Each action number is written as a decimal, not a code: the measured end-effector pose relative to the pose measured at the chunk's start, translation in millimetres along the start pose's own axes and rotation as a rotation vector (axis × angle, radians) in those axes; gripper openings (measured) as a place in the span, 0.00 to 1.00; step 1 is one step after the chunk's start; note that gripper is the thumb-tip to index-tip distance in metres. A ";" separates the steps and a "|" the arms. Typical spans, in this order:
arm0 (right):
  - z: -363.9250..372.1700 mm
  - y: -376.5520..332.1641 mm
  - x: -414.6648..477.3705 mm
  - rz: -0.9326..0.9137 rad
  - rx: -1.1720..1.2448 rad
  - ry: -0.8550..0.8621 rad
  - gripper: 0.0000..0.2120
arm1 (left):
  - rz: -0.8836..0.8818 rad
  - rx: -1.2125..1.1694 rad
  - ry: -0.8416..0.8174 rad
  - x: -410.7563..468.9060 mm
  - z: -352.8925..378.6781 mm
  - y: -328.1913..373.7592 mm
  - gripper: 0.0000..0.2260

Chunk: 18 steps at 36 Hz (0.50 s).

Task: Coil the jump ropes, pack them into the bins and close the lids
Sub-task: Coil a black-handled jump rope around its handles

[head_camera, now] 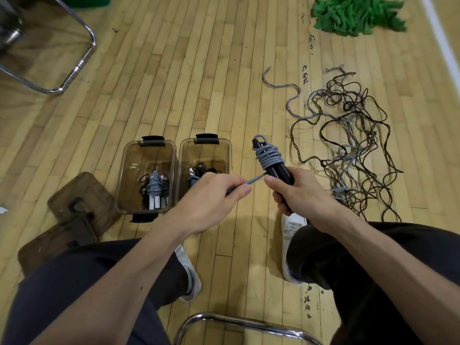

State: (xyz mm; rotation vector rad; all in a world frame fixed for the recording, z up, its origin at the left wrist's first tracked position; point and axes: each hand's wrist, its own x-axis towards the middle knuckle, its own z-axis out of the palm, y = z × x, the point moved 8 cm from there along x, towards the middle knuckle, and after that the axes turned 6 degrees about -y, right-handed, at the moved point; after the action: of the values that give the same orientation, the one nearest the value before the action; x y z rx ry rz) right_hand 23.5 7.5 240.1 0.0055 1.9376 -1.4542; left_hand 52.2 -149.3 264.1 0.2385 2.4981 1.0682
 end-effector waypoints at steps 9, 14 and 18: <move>6.7 10.8 1.9 0.072 -0.089 -0.069 0.07 | 0.155 0.373 0.046 -5.8 -3.3 18.2 0.09; 24.4 23.3 -4.8 0.189 -0.165 -0.294 0.07 | 0.328 0.479 0.124 -14.4 -10.0 27.3 0.06; 35.7 28.7 -11.9 0.274 -0.244 -0.445 0.08 | 0.344 0.426 0.116 -16.5 -13.2 28.1 0.10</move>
State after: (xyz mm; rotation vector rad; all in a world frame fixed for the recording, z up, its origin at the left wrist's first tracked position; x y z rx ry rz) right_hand 62.7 -7.3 218.0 -0.1455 1.6561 -0.9394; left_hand 61.2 -143.6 297.6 0.7722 2.8378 0.6641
